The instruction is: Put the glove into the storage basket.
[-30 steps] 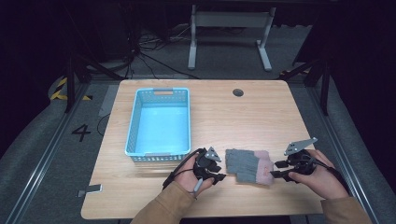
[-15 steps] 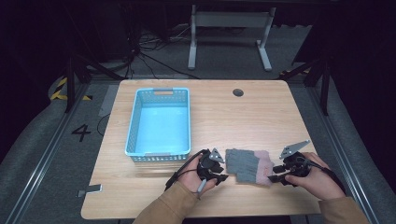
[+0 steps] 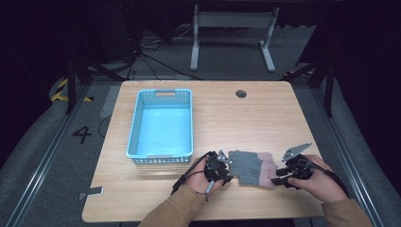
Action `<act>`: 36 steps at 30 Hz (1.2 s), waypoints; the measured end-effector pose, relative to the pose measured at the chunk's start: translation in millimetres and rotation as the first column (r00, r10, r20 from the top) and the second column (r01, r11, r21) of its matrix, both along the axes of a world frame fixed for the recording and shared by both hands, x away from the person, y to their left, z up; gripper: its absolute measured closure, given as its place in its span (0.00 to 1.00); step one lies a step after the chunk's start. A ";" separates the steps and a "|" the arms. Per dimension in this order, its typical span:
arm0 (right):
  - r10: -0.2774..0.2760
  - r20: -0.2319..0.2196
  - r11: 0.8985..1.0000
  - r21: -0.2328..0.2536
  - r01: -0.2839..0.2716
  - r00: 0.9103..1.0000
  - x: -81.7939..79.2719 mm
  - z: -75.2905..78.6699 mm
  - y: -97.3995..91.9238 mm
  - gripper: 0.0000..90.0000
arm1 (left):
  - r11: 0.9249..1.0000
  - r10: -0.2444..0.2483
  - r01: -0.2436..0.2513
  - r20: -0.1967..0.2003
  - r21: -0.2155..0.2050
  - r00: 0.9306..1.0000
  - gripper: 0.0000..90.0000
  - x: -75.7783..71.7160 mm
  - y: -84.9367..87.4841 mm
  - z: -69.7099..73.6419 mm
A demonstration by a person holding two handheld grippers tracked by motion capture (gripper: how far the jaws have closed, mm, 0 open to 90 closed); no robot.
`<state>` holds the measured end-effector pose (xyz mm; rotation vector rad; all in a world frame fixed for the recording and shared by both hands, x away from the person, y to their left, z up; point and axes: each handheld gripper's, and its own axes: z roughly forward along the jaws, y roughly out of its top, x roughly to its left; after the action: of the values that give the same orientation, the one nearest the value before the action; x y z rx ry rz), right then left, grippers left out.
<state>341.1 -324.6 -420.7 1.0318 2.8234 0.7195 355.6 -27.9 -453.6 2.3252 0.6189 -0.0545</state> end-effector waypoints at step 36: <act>-0.001 0.050 1.000 -0.003 0.001 0.999 -4.0 23.0 2.7 0.96 | 1.000 0.017 -0.017 0.032 0.011 0.999 0.98 -3.4 -5.8 11.2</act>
<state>337.1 -321.9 -397.7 0.9994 2.7805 0.7306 352.2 -33.7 -442.4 2.3274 0.6243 -0.0061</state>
